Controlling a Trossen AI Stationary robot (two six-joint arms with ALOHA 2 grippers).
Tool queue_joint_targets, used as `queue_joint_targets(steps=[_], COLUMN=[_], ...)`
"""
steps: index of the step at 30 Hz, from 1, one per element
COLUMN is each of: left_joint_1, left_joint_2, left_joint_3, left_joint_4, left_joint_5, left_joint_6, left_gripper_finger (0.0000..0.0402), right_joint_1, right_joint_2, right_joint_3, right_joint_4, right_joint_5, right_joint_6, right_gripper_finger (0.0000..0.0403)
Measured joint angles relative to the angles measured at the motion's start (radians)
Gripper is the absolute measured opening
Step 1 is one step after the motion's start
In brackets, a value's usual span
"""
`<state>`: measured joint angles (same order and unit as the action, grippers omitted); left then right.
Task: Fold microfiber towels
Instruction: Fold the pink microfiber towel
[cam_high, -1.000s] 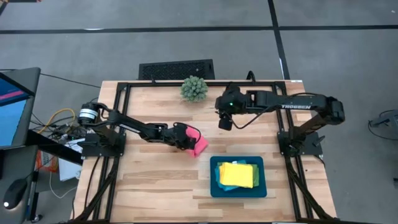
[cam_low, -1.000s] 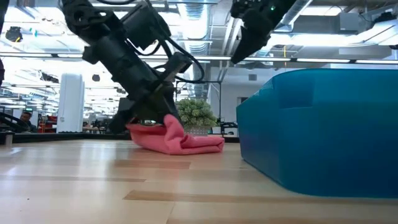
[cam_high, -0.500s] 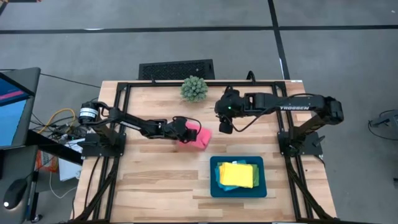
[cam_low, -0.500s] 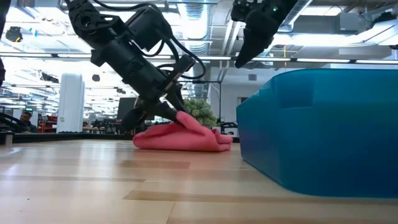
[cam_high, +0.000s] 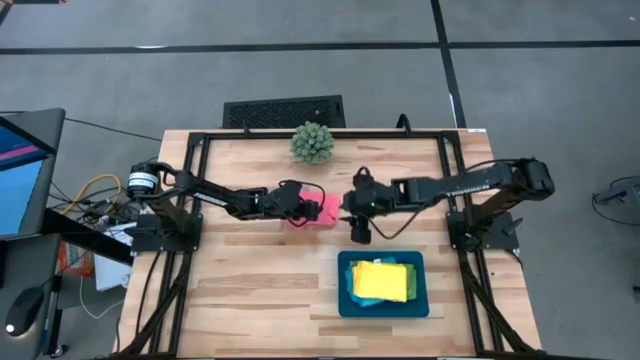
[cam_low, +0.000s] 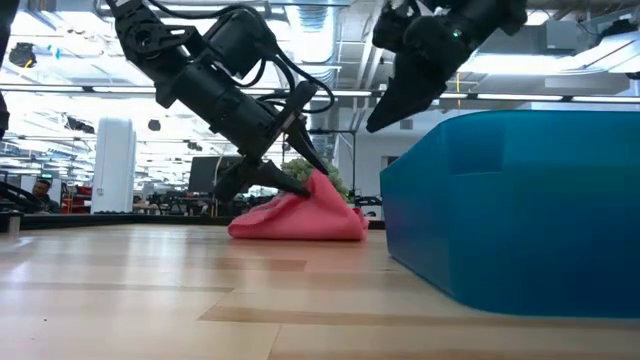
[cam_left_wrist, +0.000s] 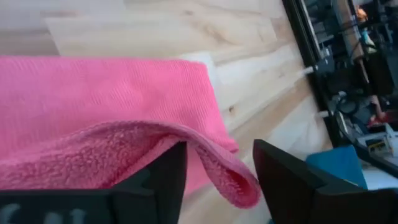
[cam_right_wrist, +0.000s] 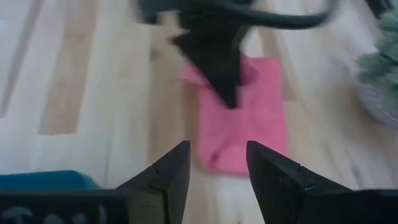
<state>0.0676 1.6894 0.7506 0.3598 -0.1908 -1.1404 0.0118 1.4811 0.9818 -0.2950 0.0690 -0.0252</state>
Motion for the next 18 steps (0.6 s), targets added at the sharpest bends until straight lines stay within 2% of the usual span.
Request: queue_joint_targets(steps=[8,11,18], left_joint_1=[0.044,0.054,0.056], left_joint_2=[0.000,0.000,0.000], left_joint_3=[0.000,0.000,0.000], left_joint_4=[0.010,0.025,0.054], left_joint_5=[-0.018,-0.018,0.011], left_joint_6=[0.003,0.003,0.054], left_gripper_finger=[0.0214,0.0217,0.0218], right_joint_1=[0.075,0.071,0.075], right_joint_2=[0.048,0.114,0.246], right_joint_3=[-0.095,-0.093,-0.080], right_joint_4=[0.214,0.288,0.404], right_joint_5=[0.041,0.090,0.090], right_joint_6=[0.011,0.018,0.009], right_gripper_finger=[0.0182,0.0182,0.0182])
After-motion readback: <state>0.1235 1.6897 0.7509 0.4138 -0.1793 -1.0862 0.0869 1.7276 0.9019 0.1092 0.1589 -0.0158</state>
